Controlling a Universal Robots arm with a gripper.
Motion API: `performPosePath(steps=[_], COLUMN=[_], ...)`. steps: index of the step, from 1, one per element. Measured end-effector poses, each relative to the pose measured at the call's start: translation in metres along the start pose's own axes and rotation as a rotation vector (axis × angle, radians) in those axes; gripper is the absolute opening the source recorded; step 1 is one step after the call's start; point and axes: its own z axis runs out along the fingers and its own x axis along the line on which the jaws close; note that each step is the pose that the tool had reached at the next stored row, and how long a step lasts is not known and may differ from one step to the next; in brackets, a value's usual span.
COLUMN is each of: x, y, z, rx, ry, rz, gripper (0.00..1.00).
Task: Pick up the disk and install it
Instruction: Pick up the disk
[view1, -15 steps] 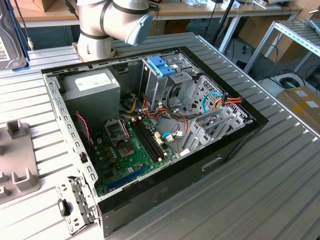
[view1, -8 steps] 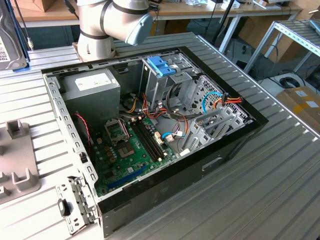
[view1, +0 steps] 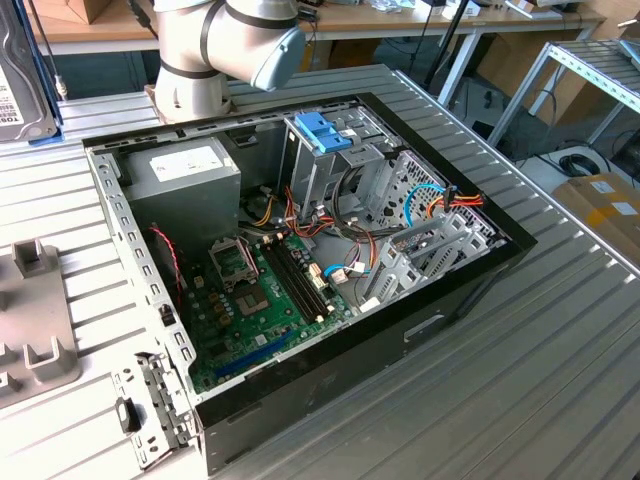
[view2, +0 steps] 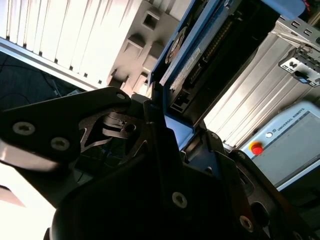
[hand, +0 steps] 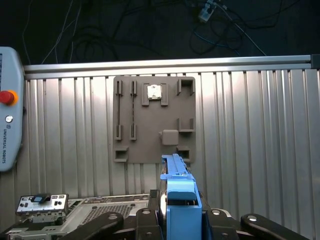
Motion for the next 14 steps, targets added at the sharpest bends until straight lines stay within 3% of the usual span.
performPosePath(steps=[14], x=[0.0017], y=[-0.0019], z=[0.0014], rx=[0.0000], ry=[0.0003], rz=[0.000], gripper=[0.37])
